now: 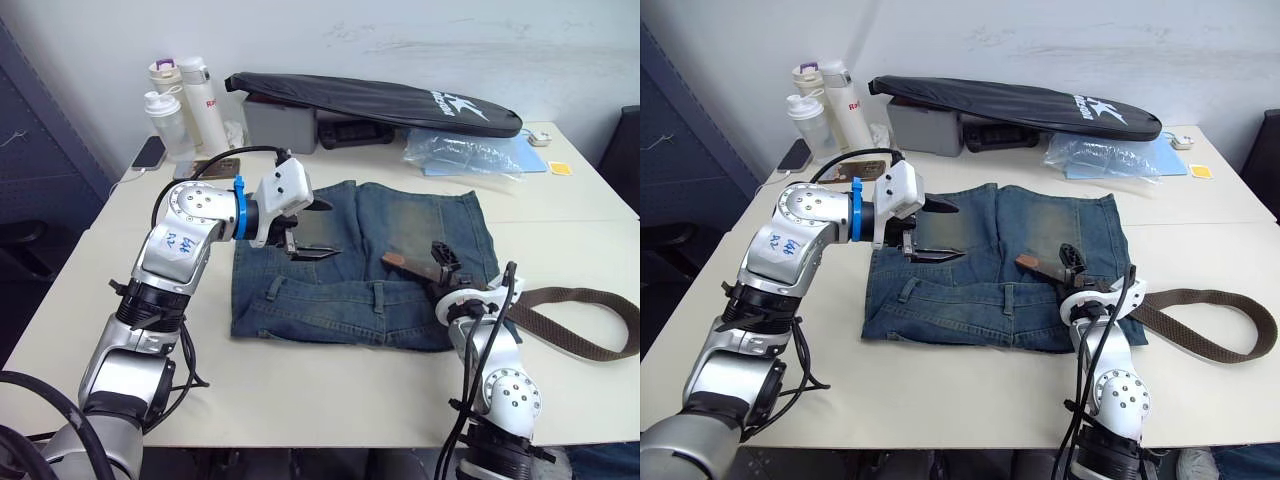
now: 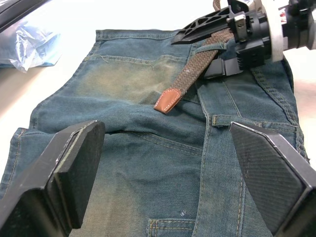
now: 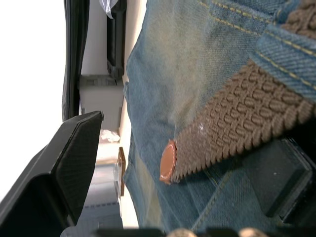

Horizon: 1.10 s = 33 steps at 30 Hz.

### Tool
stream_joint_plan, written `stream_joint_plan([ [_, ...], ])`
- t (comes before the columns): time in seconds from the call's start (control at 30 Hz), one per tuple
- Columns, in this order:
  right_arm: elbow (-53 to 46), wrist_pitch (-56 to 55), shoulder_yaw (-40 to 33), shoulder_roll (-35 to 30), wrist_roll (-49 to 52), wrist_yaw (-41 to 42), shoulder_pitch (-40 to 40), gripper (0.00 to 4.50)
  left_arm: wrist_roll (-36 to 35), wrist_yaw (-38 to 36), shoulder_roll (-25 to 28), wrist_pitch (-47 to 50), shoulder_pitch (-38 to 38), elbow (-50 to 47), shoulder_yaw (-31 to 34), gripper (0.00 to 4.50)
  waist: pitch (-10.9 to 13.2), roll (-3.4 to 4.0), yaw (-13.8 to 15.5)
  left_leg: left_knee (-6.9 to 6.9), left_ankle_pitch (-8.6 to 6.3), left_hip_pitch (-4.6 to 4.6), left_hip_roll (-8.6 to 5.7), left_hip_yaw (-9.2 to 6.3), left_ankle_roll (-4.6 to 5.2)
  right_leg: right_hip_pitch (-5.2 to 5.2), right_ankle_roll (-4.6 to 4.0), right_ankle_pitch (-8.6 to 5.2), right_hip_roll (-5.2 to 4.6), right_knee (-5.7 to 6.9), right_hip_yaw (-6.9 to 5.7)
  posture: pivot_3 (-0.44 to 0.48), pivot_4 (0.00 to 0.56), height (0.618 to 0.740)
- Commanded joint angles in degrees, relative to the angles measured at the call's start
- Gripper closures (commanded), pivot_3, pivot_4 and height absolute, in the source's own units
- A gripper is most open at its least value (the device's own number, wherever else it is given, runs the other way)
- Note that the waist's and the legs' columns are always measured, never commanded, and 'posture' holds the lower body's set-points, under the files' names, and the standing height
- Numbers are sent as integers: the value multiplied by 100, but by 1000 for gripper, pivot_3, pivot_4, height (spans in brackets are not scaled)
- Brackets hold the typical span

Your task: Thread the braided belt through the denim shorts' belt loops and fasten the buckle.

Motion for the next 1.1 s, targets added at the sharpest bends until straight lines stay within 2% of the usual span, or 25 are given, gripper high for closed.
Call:
stream_joint_plan([
  [0.03,258,-7,2,224,-133,-85,339,1239,-34,48,49,-98,-24,-167,46,0,0,0,0,0,0,-1,0,0,1,-1,-2,-1,0,2,0,0,150,622],
  [0.23,61,120,-29,30,180,219,484,4364,-15,43,107,-173,20,-113,49,0,-23,1,-49,37,16,-51,31,-13,24,-5,-9,-6,37,32,8,0,150,622],
  [0.37,-109,256,-134,-188,533,614,488,4364,-4,32,127,-213,32,-90,14,0,-21,5,-50,80,5,-59,73,-6,35,-12,-47,-28,81,31,6,0,150,622],
  [0.5,-349,305,-385,-494,927,1601,496,4364,0,12,137,-256,-6,-42,-11,0,-13,21,-40,78,2,-79,82,-4,43,-11,-52,-32,93,40,8,0,150,622],
  [0.67,-475,1171,-380,-1230,1594,2478,1059,4364,8,-17,149,-302,-43,1,-40,0,-8,26,-46,81,3,-89,81,-1,46,-7,-52,-32,89,32,8,0,150,622],
  [0.87,-319,1503,-389,-2017,1104,3852,1355,4364,6,-7,166,-303,-39,4,-36,0,-2,24,-45,76,-2,-82,80,0,62,0,-58,-36,90,-13,7,0,150,622],
  [1.1,-284,1155,132,-2065,-468,4326,1183,4364,-34,13,211,-185,82,-158,-15,0,1,18,-41,-4,9,-57,79,-1,71,14,-58,-39,85,-111,7,0,150,622],
])
